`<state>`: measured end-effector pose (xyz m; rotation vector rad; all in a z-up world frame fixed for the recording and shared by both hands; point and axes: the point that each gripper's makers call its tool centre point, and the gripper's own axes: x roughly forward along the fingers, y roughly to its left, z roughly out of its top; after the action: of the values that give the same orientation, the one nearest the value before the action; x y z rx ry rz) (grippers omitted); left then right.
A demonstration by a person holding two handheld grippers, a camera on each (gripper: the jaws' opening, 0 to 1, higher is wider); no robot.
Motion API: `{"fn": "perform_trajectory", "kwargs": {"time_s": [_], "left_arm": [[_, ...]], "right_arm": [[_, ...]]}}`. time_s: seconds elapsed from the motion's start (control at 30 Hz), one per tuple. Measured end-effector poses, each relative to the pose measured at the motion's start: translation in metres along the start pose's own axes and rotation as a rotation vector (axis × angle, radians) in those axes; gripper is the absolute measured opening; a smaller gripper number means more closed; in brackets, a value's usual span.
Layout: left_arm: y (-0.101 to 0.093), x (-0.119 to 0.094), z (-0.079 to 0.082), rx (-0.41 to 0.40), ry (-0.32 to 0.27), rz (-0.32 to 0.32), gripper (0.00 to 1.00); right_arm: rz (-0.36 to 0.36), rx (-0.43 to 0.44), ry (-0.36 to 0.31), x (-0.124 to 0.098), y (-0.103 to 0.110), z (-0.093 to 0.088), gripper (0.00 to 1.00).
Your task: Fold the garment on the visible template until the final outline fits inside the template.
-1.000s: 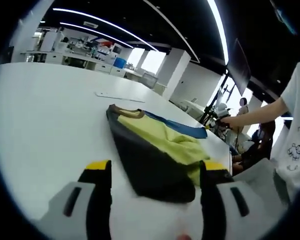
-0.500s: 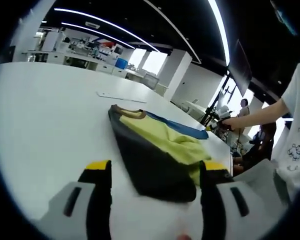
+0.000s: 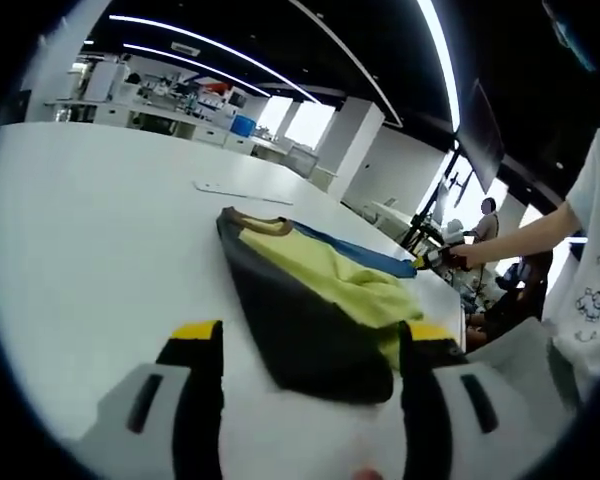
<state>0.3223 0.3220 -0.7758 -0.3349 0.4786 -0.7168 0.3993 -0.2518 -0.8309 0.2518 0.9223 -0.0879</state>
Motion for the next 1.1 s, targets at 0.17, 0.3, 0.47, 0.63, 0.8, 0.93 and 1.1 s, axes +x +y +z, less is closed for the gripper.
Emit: {"fn": "perform_trajectory", "kwargs": {"time_s": [0.17,0.3,0.47,0.63,0.8,0.93,1.1], "left_arm": [[0.0,0.0,-0.001,-0.001,0.0,-0.003,0.69],[-0.001,0.001,-0.001,-0.003,-0.003,-0.004,0.69],[0.0,0.0,0.001,-0.004,-0.013,-0.002,0.69],[0.0,-0.002,0.001,-0.004,-0.016,0.001,0.69],[0.001,-0.004,0.0,-0.008,-0.018,0.005,0.69],[0.001,-0.003,-0.001,-0.012,-0.018,0.002,0.69],[-0.001,-0.001,-0.004,-0.014,-0.012,-0.003,0.69]], "right_arm": [[0.042,0.04,-0.049,0.001,0.01,0.019,0.23],[0.069,0.038,-0.063,0.004,0.02,0.032,0.19],[0.096,0.02,-0.071,0.004,0.036,0.038,0.12],[0.093,-0.001,-0.057,0.004,0.039,0.034,0.12],[0.06,-0.003,-0.07,-0.005,0.029,0.033,0.16],[-0.024,-0.045,-0.08,-0.007,0.001,0.032,0.36],[-0.036,-0.021,-0.041,-0.009,-0.01,0.012,0.47]]}}
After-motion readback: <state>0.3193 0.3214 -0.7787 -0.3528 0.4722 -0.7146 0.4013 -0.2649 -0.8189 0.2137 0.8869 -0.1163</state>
